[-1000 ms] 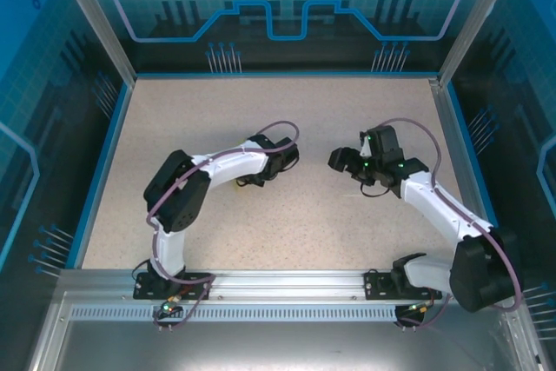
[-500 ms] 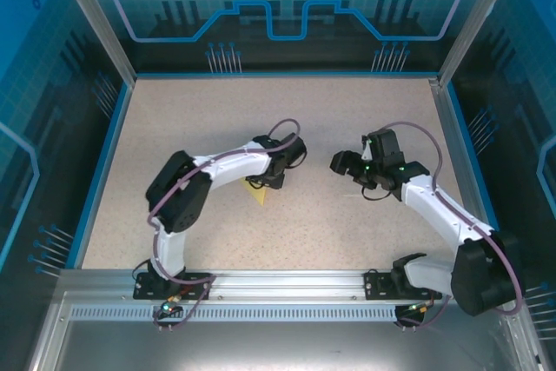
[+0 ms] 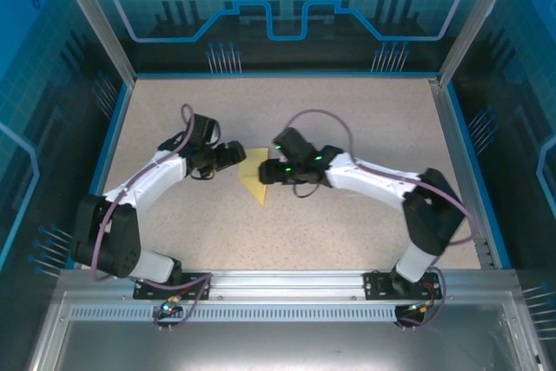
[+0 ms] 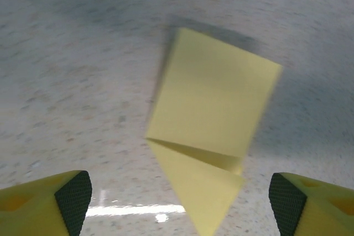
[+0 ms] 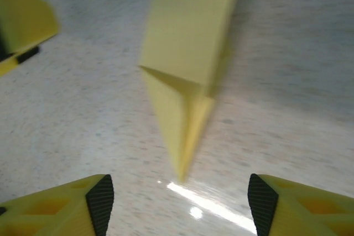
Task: Fold a paper plane with a square sheet of paper (pick it up from the middle)
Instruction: Move the square sheet of paper to the center of the table.
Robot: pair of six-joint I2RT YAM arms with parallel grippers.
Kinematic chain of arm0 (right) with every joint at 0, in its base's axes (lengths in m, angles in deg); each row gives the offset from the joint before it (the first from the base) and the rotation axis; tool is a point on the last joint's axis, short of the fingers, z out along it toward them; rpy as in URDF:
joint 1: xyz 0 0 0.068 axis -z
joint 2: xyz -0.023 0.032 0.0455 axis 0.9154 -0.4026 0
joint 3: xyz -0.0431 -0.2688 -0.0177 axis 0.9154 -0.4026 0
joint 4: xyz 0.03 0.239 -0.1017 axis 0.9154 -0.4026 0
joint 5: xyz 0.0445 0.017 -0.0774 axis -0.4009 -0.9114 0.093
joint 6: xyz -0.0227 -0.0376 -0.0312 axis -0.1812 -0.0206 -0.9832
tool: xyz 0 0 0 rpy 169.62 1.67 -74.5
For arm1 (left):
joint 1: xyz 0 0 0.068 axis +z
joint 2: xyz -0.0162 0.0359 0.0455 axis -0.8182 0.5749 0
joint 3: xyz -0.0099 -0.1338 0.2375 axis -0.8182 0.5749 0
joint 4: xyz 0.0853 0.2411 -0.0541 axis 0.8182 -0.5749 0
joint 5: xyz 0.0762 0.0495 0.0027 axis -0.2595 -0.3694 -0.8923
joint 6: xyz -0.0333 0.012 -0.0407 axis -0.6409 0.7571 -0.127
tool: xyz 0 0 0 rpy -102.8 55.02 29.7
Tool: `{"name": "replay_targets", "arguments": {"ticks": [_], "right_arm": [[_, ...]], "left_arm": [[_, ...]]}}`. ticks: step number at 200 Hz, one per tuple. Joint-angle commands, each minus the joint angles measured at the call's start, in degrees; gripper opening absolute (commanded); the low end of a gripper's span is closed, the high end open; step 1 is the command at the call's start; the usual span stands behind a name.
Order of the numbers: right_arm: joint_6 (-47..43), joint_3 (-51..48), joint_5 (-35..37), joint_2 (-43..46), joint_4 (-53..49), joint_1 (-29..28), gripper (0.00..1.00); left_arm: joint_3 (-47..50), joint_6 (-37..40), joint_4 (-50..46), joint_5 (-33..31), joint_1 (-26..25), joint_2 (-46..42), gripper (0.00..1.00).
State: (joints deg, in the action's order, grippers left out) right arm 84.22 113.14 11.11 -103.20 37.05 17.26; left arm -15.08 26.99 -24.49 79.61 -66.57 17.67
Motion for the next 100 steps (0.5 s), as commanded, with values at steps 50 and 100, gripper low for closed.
{"name": "replay_targets", "arguments": {"ticks": [50, 100], "right_arm": [[1.5, 19.6, 0.3, -23.1, -1.0, -4.3, 0.58], [-3.0, 20.5, -0.1, -26.7, -4.8, -4.0, 0.54]], "left_arm": [[9.4, -7.1, 4.6, 5.7, 12.7, -7.7, 0.95], [9.0, -5.5, 3.8, 8.4, 13.4, -7.3, 0.96]]}}
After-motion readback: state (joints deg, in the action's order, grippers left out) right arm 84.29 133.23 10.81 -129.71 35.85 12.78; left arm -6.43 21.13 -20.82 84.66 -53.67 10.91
